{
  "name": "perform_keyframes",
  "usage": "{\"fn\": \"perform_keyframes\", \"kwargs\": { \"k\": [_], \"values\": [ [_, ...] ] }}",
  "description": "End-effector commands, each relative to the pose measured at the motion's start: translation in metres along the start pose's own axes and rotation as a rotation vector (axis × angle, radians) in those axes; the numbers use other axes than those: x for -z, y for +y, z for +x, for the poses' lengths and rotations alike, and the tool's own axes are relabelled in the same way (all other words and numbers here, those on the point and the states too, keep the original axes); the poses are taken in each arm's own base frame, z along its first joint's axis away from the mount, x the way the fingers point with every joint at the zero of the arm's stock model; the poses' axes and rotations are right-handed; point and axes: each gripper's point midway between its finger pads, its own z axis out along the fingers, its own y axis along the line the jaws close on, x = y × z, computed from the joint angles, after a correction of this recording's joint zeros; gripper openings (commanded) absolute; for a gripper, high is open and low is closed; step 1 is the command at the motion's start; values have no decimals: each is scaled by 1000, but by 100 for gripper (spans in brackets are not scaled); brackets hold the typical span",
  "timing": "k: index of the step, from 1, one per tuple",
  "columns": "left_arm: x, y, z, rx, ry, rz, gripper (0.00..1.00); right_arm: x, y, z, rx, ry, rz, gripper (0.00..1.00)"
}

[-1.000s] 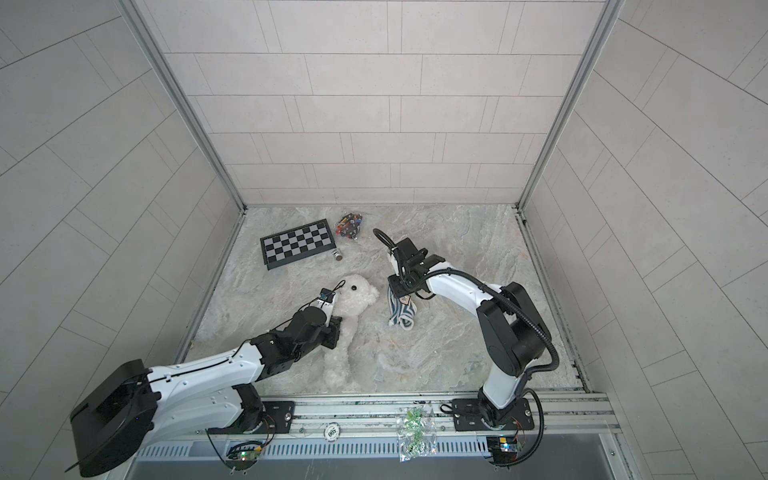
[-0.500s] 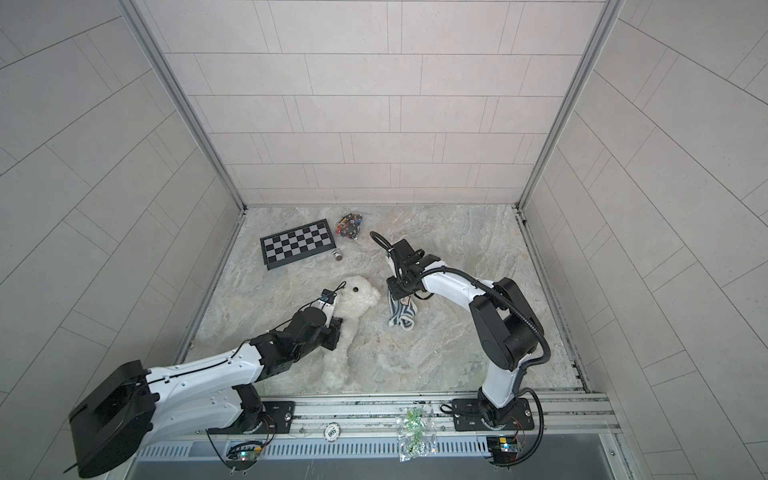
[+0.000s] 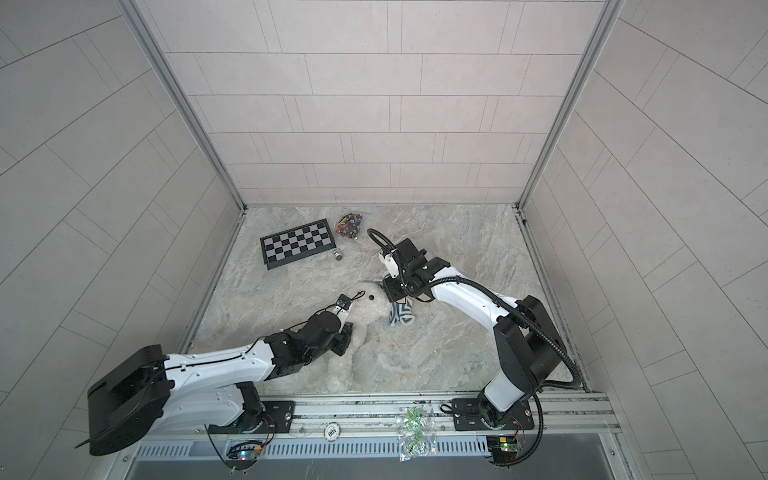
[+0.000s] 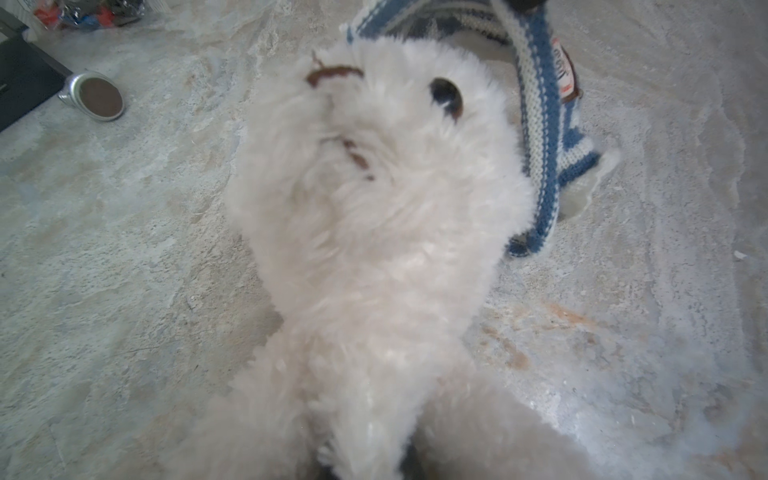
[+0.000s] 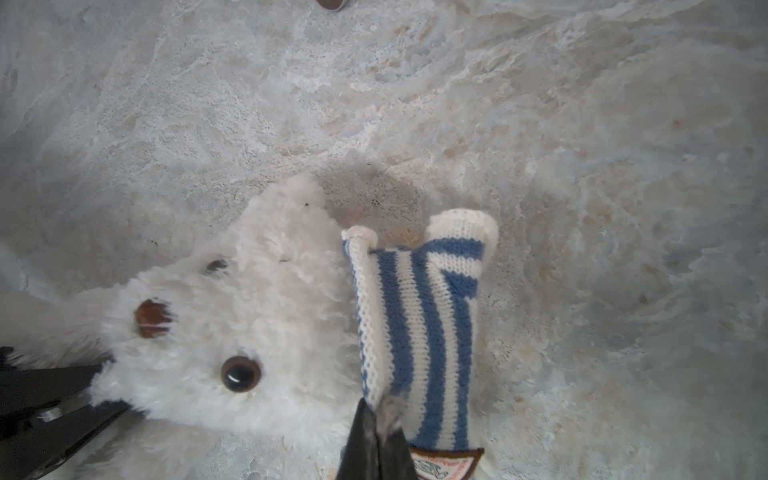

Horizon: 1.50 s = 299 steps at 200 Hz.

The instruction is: Dress the teddy bear

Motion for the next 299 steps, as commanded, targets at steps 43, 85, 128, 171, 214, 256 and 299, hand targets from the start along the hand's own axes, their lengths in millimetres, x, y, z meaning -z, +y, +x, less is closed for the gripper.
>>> {"fn": "perform_keyframes", "kwargs": {
  "k": [43,85,128,171,214,256,299],
  "values": [
    [-3,-26,-23,-158,-161,42,0,6,38,-2,-22,-27,-142,0],
    [15,-33,-40,-215,-315,70,0,46,62,-20,-15,-110,-233,0],
    [47,-41,-71,-220,-503,133,0,108,84,-44,57,-248,-262,0],
    [85,-48,-93,-194,-655,201,0,146,103,-43,119,-246,-264,0],
    [116,-45,-100,-171,-764,250,0,179,124,-42,203,-267,-229,1],
    [133,-39,-99,-156,-825,261,0,195,142,-43,258,-287,-196,16],
    [147,-37,-100,-139,-885,293,0,211,155,-47,287,-326,-167,21]
  ]
}}
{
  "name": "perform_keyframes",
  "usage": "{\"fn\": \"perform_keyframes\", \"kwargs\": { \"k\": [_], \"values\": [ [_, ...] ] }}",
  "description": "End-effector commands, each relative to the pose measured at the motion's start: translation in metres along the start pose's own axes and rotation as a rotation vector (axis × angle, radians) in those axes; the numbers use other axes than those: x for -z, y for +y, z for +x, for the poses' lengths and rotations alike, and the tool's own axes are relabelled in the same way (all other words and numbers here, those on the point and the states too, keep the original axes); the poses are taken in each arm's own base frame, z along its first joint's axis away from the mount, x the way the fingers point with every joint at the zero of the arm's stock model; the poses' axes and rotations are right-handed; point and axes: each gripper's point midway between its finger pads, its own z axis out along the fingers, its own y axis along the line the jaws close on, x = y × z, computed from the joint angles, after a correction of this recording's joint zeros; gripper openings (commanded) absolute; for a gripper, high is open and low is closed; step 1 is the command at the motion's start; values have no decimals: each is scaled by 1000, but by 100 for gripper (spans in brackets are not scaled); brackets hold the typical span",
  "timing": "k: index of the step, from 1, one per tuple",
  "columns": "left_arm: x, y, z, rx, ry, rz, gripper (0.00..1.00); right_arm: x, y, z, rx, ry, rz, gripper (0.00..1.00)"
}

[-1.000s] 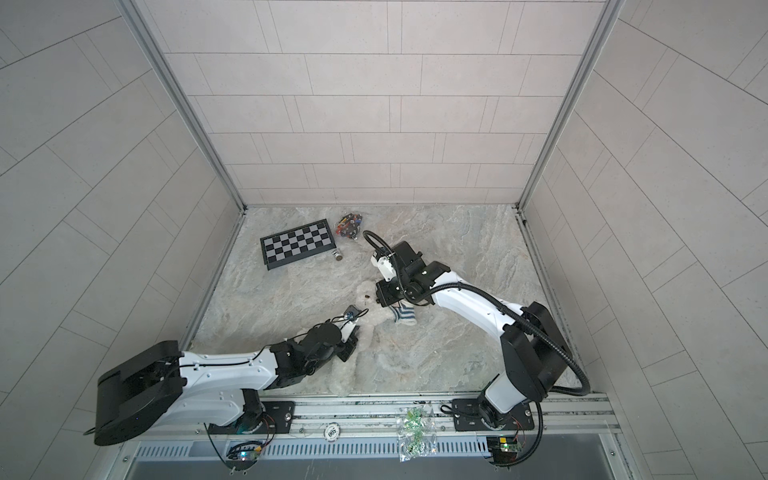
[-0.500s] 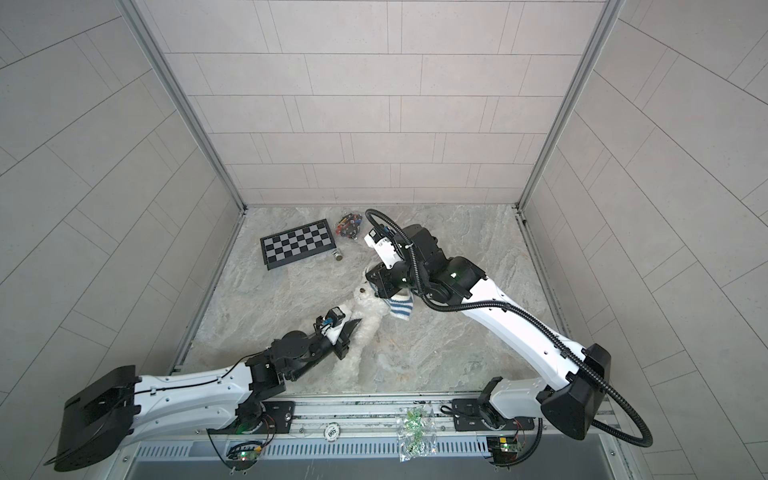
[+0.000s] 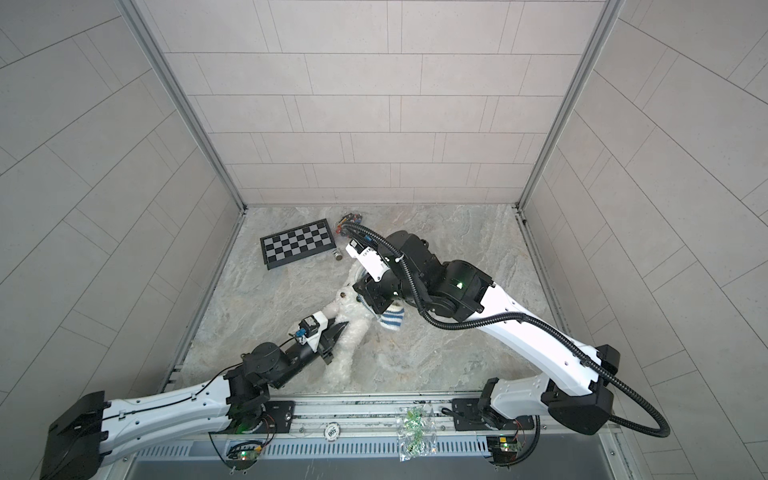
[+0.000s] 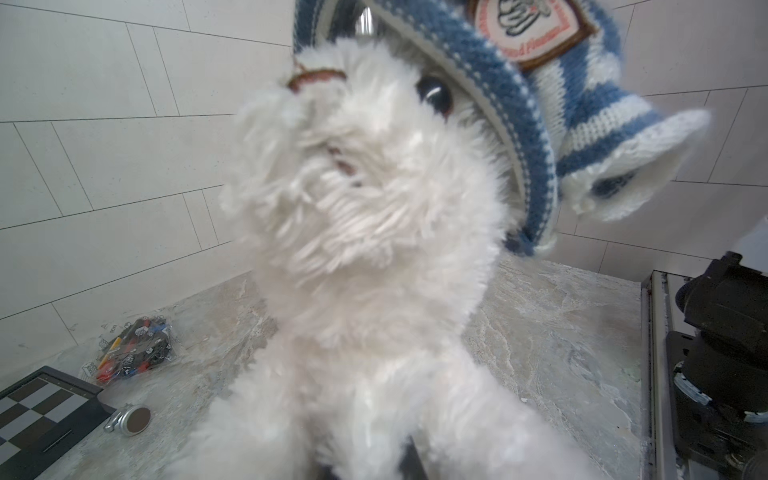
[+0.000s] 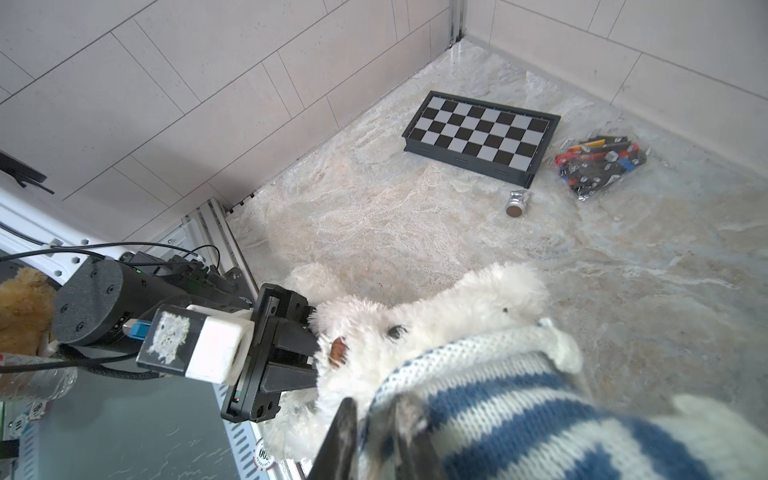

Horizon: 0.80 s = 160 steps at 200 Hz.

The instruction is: Dress the teddy bear

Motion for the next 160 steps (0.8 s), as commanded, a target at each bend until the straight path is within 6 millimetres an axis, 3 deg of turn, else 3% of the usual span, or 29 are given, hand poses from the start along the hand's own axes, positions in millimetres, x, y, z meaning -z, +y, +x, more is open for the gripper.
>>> {"fn": "perform_keyframes", "kwargs": {
  "k": [1,43,96,141,160],
  "values": [
    [6,-4,-27,20,-114,30,0,12,0,-5,23,-13,60,21],
    [9,-14,-33,33,-139,94,0,7,10,-14,50,-14,74,23],
    [9,-5,-23,42,-110,39,0,-6,6,-19,54,-19,100,22],
    [6,0,-18,51,-79,8,0,23,4,-36,78,-96,134,32],
    [5,2,-16,68,-71,-1,0,42,-6,-33,73,-120,181,34]
  ]
}}
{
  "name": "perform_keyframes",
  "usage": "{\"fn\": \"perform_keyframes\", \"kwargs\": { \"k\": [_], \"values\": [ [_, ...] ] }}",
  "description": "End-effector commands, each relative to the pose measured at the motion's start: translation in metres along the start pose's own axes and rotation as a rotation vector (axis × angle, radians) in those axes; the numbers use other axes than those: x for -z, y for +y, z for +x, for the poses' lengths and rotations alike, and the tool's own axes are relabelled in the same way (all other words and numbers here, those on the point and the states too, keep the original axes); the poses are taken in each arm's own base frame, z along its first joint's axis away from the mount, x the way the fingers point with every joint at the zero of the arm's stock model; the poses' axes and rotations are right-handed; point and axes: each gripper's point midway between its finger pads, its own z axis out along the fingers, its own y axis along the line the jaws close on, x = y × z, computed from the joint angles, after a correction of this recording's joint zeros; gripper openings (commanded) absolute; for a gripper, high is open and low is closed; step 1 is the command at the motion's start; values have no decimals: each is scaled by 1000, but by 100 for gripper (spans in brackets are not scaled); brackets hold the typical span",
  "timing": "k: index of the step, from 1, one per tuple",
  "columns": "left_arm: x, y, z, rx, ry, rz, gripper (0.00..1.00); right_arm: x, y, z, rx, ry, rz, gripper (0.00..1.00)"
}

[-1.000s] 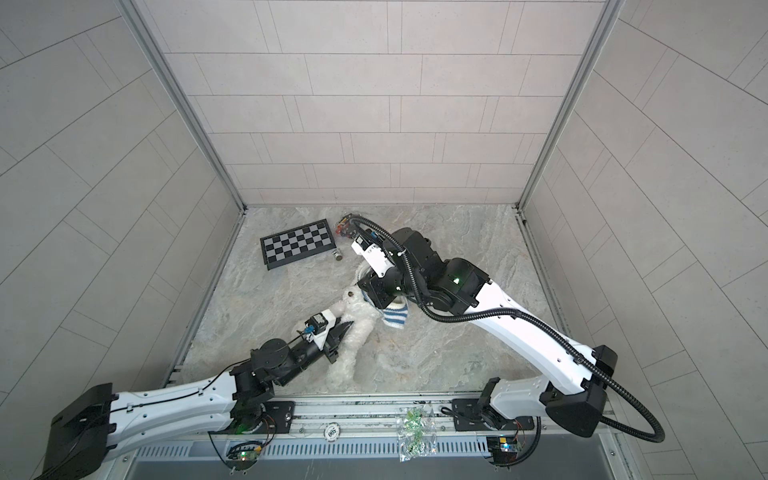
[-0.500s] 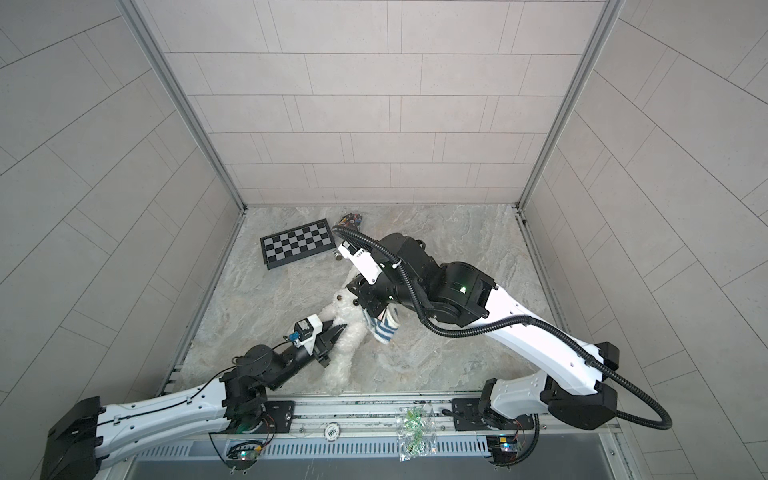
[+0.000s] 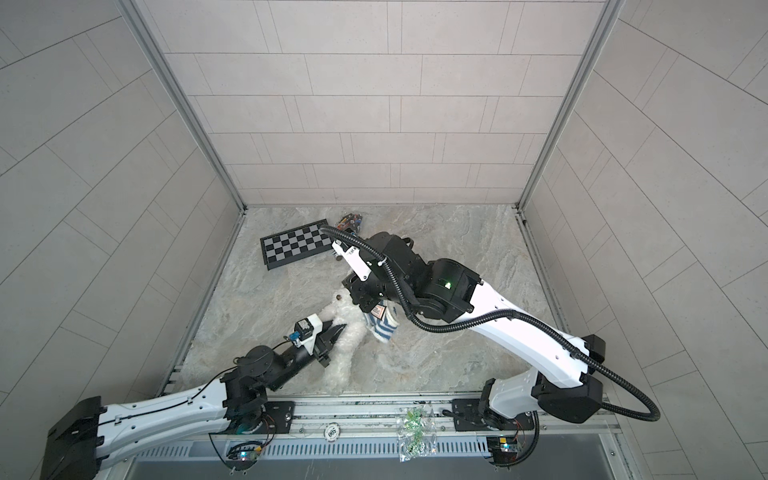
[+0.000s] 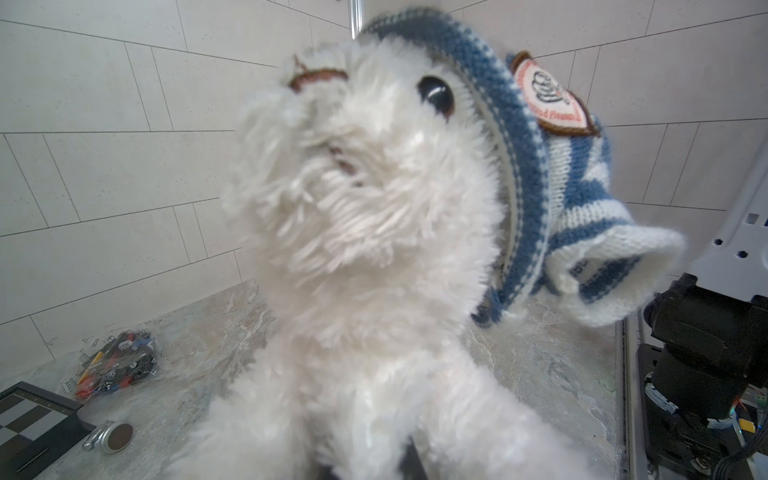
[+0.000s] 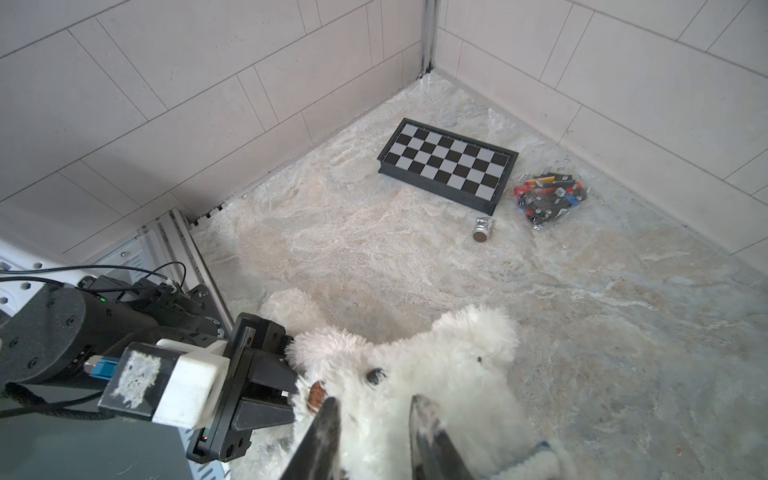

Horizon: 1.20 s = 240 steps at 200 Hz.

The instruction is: Dress the teddy bear

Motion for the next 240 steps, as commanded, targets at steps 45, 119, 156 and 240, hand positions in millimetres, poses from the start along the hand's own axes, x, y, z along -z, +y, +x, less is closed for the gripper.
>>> {"fn": "perform_keyframes", "kwargs": {
  "k": [45,119,156,240],
  "values": [
    [1,8,-9,69,-36,-45,0,78,-39,40,-128,-113,121,34],
    [0,2,-12,62,-47,-15,0,53,-35,79,-274,-64,20,31],
    [0,-2,-16,65,-57,14,0,35,-29,74,-284,-53,-29,33],
    [0,-12,-17,60,-58,68,0,16,-17,59,-286,-65,-125,46]
  ]
}}
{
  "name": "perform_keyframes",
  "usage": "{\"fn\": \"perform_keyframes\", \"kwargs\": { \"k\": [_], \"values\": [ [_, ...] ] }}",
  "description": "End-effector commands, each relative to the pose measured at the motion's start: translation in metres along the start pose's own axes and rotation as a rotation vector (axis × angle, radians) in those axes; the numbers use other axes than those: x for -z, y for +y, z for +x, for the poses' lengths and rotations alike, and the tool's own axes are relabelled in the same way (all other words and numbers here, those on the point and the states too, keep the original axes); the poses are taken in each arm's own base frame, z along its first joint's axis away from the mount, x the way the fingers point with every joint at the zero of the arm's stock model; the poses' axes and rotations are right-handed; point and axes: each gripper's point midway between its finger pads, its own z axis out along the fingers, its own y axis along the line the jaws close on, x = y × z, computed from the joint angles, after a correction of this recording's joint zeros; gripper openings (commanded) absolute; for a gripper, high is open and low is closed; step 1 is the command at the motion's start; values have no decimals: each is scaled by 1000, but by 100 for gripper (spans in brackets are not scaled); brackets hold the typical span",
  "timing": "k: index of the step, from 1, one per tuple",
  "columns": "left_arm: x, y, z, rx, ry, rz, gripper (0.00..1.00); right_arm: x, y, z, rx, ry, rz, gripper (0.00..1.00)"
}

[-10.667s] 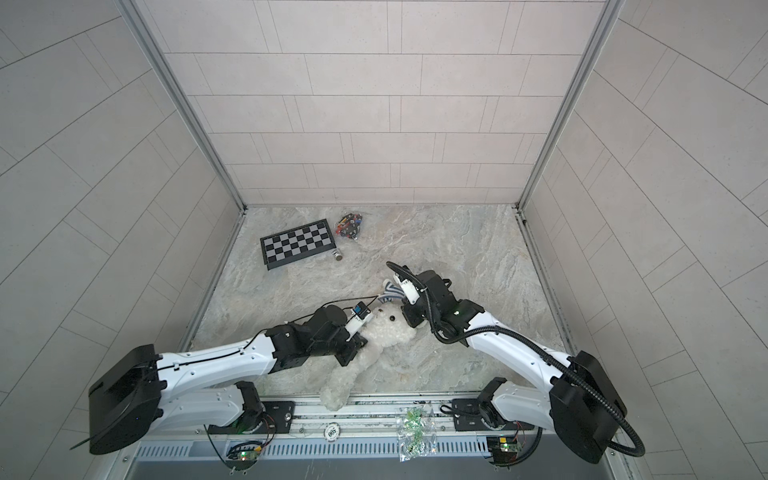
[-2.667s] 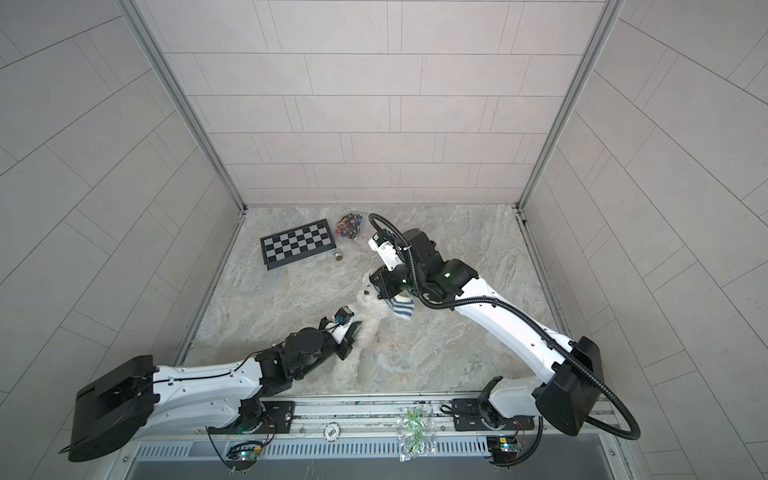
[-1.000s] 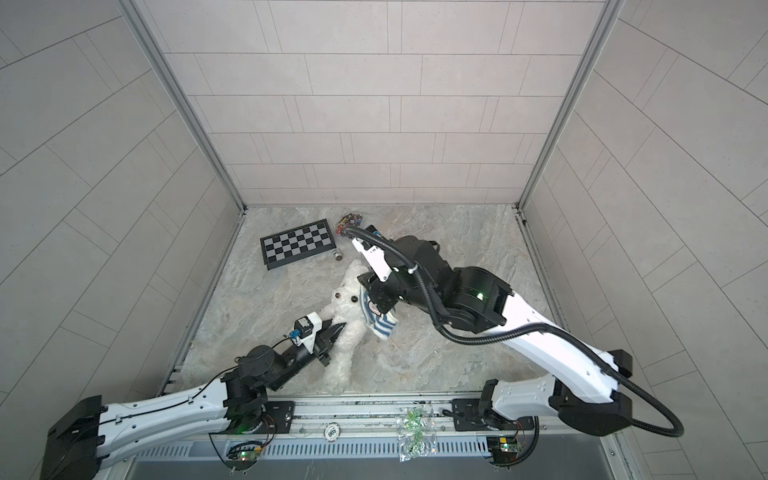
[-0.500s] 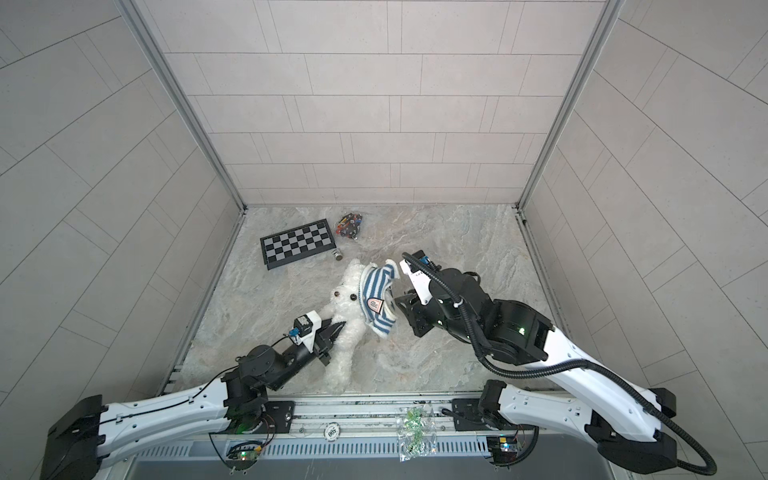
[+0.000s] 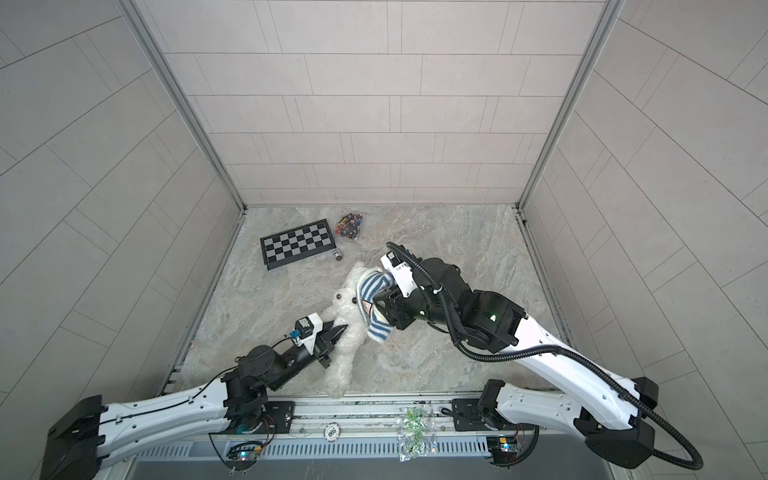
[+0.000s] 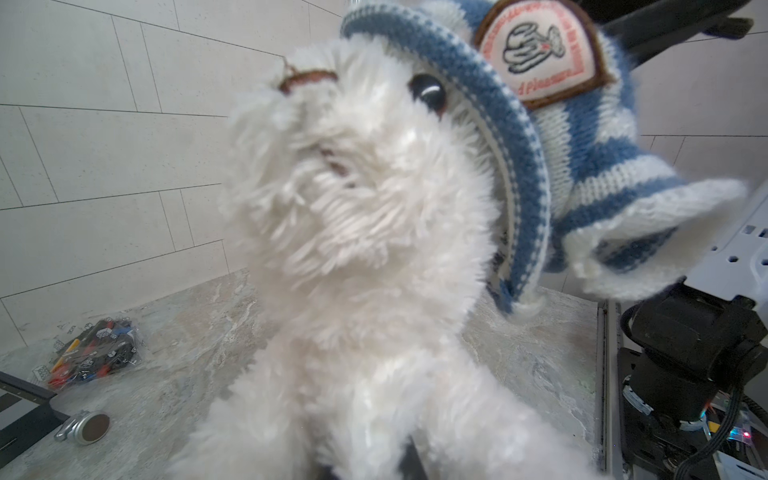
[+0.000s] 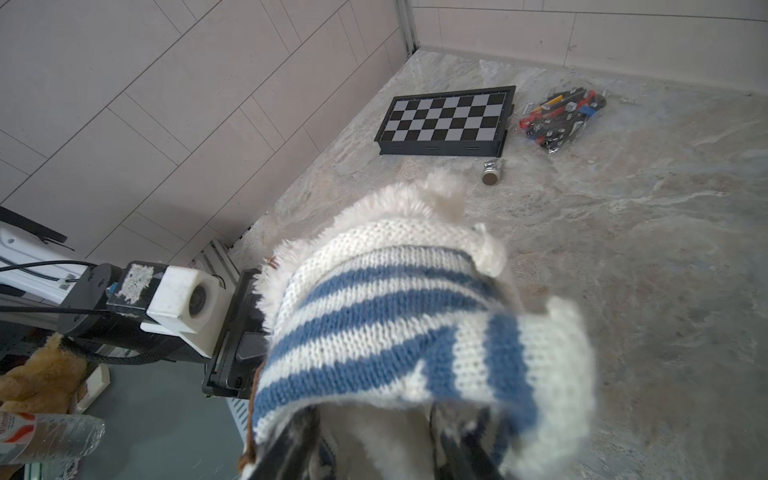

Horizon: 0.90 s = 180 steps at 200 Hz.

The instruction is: Dress the teddy bear

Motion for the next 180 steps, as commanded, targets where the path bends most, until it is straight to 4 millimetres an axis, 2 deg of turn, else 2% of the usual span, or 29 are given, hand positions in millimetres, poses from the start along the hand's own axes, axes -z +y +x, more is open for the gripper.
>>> {"fn": "perform_keyframes", "kwargs": {
  "k": [1,26,53,83,135,180],
  "values": [
    [1,-7,-19,12,-63,40,0,-5,7,-9,-3,-19,-40,46],
    [0,-9,-19,11,-64,48,0,-10,3,-12,-1,-19,-29,47],
    [0,-10,-21,10,-66,58,0,-16,-2,-13,-13,-21,-24,53],
    [-1,-11,-22,17,-73,59,0,-25,1,-14,-33,-29,-57,54],
    [-10,-4,-21,-8,-32,12,0,-43,11,-12,-34,1,-125,38],
    [-20,3,-13,-42,31,-40,0,-46,-3,-11,-13,8,-127,9]
  ]
}}
